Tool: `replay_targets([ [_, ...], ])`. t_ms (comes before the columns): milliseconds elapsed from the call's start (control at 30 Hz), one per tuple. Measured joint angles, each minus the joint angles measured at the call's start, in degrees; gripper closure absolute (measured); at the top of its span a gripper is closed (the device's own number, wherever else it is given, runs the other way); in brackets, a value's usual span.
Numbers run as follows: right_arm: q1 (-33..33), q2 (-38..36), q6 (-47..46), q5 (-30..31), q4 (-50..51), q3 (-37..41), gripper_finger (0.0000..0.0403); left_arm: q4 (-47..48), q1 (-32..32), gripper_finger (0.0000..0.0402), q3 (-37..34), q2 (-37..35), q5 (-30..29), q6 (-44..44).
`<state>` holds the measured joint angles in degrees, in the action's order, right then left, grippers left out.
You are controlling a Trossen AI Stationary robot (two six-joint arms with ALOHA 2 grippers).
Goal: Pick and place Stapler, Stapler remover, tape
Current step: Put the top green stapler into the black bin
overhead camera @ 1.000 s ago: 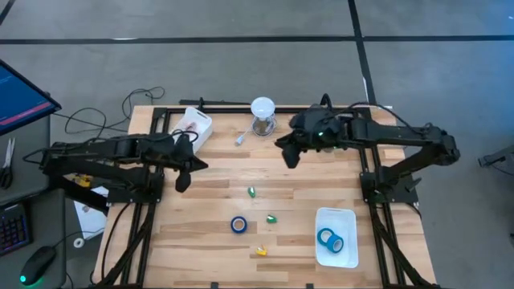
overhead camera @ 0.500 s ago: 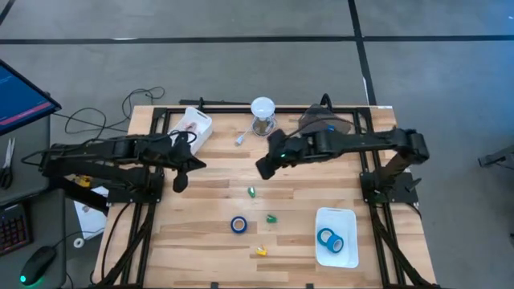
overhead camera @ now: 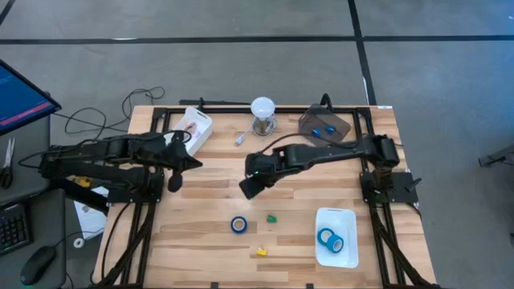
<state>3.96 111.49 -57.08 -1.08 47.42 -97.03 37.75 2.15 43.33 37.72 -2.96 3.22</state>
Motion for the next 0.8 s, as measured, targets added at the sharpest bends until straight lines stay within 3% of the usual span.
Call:
replay_targets([
  [200, 0.18, 5.18, -0.01, -2.08, 0.76, -0.09, 0.0306, 0.1, 0.02, 0.0401, 0.02, -0.13, 0.0, -0.66],
  [600, -1.03, 12.56, -0.01, -6.45, -5.34, -0.12, 0.0175, 0.21, 0.01, 0.0401, 0.02, -0.09, 0.0, -1.16],
  [800, -1.62, 15.39, 0.0, -6.56, -8.52, -0.05, 0.0159, 0.28, 0.02, 0.0401, 0.02, -0.09, 0.0, -1.11],
])
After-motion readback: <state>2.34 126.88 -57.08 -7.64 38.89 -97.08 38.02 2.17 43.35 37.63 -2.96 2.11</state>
